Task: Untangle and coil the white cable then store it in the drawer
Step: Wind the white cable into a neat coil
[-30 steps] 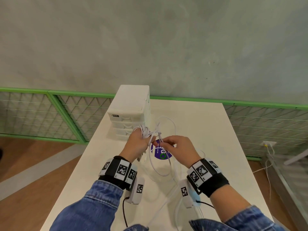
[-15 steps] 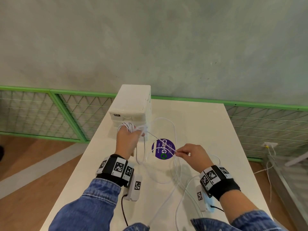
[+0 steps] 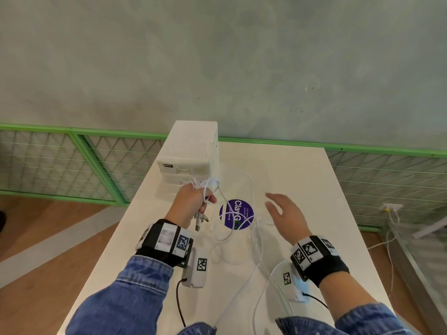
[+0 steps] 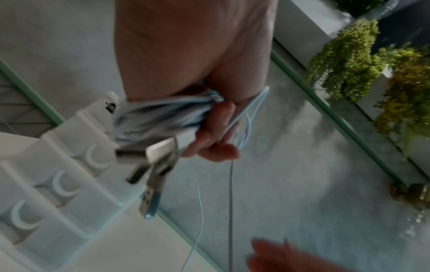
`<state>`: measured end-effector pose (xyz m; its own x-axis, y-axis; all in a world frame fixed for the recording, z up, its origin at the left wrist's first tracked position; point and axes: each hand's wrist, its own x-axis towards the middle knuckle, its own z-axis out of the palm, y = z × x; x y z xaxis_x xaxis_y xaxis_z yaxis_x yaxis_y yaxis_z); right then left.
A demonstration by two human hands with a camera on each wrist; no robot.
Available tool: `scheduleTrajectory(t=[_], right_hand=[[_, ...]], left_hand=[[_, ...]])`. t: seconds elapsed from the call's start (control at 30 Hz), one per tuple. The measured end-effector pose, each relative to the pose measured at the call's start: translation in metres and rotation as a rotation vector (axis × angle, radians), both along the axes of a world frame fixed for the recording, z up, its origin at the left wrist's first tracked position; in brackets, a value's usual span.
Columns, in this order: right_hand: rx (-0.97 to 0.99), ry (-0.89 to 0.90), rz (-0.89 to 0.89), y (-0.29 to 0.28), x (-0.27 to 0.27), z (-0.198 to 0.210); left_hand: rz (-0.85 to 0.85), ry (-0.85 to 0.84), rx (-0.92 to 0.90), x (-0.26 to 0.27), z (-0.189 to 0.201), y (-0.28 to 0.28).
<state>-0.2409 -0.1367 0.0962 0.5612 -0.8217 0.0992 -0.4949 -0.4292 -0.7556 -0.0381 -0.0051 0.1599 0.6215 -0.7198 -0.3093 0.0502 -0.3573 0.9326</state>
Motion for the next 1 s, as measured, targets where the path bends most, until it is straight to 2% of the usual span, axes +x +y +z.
scheduleTrajectory(t=[0.03,0.1,0.17,0.37,0.5,0.7,0.83,1.0], right_hand=[[0.093,-0.083,0.074,0.009,0.01,0.014],[0.267,-0.086,0.248,0.026,0.028,0.034],[0.24,-0.019,0.353,0.034,0.039,0.035],[0.153,-0.064,0.109,0.002,0.016,0.025],[0.11,-0.072,0.066,-0.004,0.011,0.021],[0.14,-0.22,0.073,0.003,0.01,0.022],[0.102,-0.23,0.057,0.003,0.011,0.024],[0.119,-0.23,0.072,0.007,0.014,0.027]], left_hand=[[-0.035,0.002,0.005,-0.006,0.001,-0.003],[-0.089,-0.003,0.001,-0.018,0.004,-0.008],[-0.12,-0.034,0.022,-0.023,0.007,-0.011],[-0.283,-0.176,0.134,-0.011,0.008,0.003],[-0.416,-0.21,0.098,-0.015,0.009,0.009],[-0.355,-0.146,0.034,-0.019,0.015,0.007],[-0.324,0.043,-0.054,-0.023,0.02,0.005],[-0.238,-0.15,-0.054,-0.025,0.018,0.006]])
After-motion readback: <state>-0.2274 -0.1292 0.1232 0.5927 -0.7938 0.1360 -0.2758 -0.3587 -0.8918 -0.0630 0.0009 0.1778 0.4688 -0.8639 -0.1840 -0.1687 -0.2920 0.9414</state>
